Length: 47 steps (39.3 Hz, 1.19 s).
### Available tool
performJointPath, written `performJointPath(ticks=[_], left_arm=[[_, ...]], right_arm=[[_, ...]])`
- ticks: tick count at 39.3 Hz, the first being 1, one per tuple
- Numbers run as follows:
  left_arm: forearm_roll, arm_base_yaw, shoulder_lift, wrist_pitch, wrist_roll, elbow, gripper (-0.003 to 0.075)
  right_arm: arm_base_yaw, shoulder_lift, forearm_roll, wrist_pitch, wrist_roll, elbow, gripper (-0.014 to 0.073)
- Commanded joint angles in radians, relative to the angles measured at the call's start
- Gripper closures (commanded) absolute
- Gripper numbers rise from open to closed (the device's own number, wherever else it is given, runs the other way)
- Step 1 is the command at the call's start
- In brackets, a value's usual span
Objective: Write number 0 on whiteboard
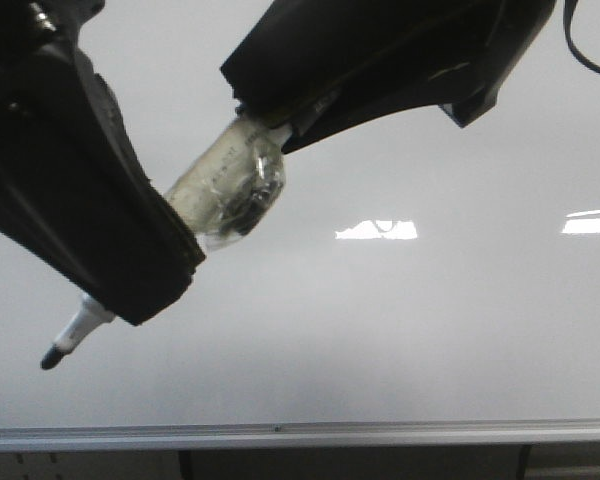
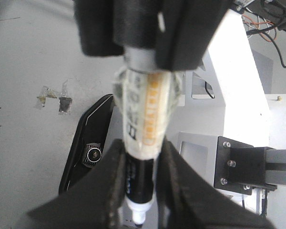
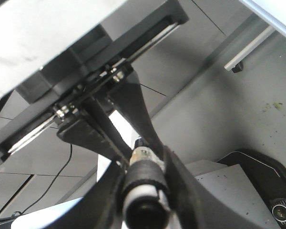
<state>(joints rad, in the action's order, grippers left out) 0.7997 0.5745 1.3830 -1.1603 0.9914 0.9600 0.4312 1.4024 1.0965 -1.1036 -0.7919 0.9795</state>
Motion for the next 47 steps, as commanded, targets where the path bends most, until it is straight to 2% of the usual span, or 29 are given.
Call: performJointPath(ticks=[1, 6, 9, 13, 17, 19, 21, 29, 34, 43, 47], left_arm=[[0.06, 0.006, -0.032, -0.014, 0.001, 0.031, 0.0739], [0.063, 0.006, -0.032, -0.014, 0.001, 0.031, 0.0732], [0.069, 0.006, -0.032, -0.014, 0.001, 0.031, 0.0677], [0.075, 0.006, -0.032, -0.003, 0.001, 0.031, 0.0457], [0.075, 0.006, -0.032, 0.011, 0.001, 0.031, 0.0167], [0.075, 0.006, -0.032, 0.013, 0.001, 0.031, 0.0077], [0.075, 0.006, -0.032, 0.013, 0.001, 0.031, 0.0029], [0.075, 0.006, -0.032, 0.013, 0.001, 0.031, 0.0053], [0.075, 0.006, -0.032, 0.013, 0.001, 0.031, 0.0085], [0.075, 0.006, -0.032, 0.013, 0.001, 0.031, 0.016], [0.075, 0.006, -0.032, 0.007, 0.001, 0.031, 0.0241]], right_arm=[[0.0, -0.026, 0.065, -0.037, -0.013, 0.031, 0.067], [0.0, -0.026, 0.065, -0.06, -0.026, 0.031, 0.0662], [0.0, -0.026, 0.065, -0.065, -0.026, 0.031, 0.0662], [0.0, -0.026, 0.065, -0.068, -0.026, 0.031, 0.0662], [0.0, -0.026, 0.065, -0.069, -0.026, 0.031, 0.0662], [0.0, -0.026, 0.065, -0.069, -0.026, 0.031, 0.0662], [-0.001, -0.026, 0.065, -0.068, -0.026, 0.031, 0.0662], [-0.003, -0.026, 0.033, -0.09, -0.007, 0.031, 0.0662], [-0.006, -0.026, -0.056, -0.075, 0.084, 0.036, 0.0661], [-0.006, -0.027, -0.481, -0.057, 0.412, 0.109, 0.0661], [-0.006, -0.029, -0.705, -0.042, 0.565, 0.163, 0.0661]])
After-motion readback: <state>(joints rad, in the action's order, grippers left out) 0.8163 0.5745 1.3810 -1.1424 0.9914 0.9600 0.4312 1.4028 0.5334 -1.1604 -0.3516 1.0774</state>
